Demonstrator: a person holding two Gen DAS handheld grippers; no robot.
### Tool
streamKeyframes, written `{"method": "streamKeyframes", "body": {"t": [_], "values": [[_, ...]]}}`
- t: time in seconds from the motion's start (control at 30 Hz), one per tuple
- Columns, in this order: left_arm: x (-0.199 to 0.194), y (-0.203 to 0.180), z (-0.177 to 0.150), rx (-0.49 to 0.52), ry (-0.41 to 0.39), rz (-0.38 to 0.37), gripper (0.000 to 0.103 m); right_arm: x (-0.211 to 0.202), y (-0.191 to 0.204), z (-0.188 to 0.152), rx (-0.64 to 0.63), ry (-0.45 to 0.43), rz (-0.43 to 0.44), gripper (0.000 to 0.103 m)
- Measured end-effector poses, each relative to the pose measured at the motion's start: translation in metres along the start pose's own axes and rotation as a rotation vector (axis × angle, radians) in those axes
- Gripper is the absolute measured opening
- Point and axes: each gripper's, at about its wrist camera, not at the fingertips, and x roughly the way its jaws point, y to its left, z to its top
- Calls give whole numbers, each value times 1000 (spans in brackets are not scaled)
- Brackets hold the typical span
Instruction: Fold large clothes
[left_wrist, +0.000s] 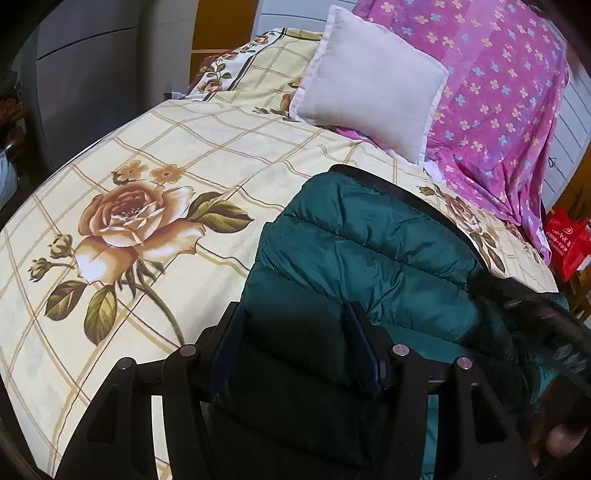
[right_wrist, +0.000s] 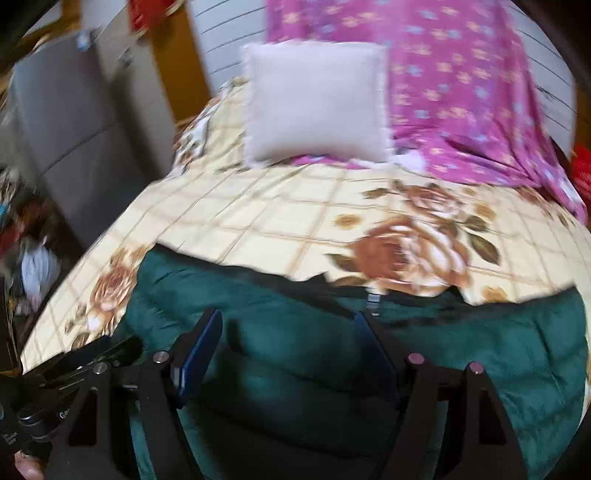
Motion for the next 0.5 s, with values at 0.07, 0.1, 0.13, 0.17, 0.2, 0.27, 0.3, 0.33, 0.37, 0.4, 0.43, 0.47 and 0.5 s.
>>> {"method": "streamKeyframes", "body": {"t": [0.07, 0.1, 0.13, 0.17, 0.2, 0.27, 0.3, 0.33, 0.37, 0.4, 0.43, 0.47, 0.5], "values": [[1, 0, 1, 9, -1, 8, 38, 22, 13, -1, -36, 50, -31, 78], [1, 0, 2, 10, -1, 9, 38, 30, 14, -2, -38, 62, -47, 78], [2, 0, 3, 8, -1, 9, 38, 39, 13, -4, -25, 78, -51, 78], [3, 0, 3, 5, 0, 6, 38, 46, 9, -5, 0, 95, -44, 78], [5, 0, 3, 7, 2, 5, 38, 50, 5, -7, 20, 104, -36, 78], [8, -2, 3, 19, 9, 12, 38, 55, -3, -9, 59, 109, -16, 78], [9, -3, 1, 27, 11, 19, 38, 52, -4, -10, 65, 107, -7, 78], [10, -4, 1, 30, 10, 21, 38, 48, -6, -10, 70, 98, 1, 78], [10, -5, 0, 33, 9, 25, 38, 40, -9, -10, 76, 85, 10, 78], [9, -5, 0, 33, 8, 26, 38, 33, -12, -10, 79, 71, 15, 78], [9, -5, 0, 32, 9, 24, 38, 20, -19, -11, 81, 45, 17, 78], [9, -4, 0, 28, 11, 22, 38, 8, -27, -12, 85, 28, 14, 78], [9, -4, 0, 24, 12, 18, 38, -1, -36, -14, 93, 16, 6, 78]]}}
